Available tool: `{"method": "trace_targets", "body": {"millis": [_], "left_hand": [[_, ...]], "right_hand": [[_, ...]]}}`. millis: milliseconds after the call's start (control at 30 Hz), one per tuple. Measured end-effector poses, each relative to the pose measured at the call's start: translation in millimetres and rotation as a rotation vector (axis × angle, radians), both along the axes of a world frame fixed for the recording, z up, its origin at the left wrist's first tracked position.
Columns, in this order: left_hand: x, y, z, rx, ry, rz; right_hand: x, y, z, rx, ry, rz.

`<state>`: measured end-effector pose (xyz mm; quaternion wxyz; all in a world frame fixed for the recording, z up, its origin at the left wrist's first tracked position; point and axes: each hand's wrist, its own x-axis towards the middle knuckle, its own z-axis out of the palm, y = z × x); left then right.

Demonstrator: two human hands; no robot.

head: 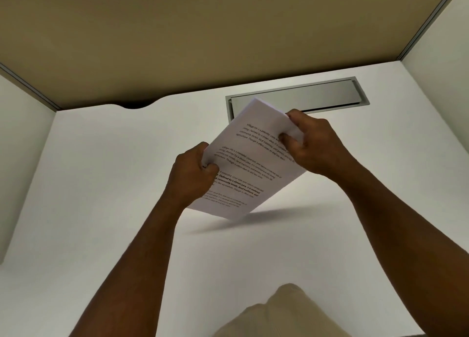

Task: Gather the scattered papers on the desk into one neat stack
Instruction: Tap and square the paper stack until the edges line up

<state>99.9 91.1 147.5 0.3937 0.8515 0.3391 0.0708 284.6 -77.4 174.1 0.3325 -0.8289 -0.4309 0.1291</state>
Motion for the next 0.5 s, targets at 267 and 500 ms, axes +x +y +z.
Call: {"method": "trace_targets", "body": {"millis": [267, 500], "left_hand": [[-41, 26, -2, -0.074, -0.042, 0.305], [-38, 19, -41, -0.788, -0.563, 0.391]], "right_hand": [[8, -26, 18, 0.133, 0.146, -0.094], [31, -36, -22, 0.282, 0.613, -0.165]]}}
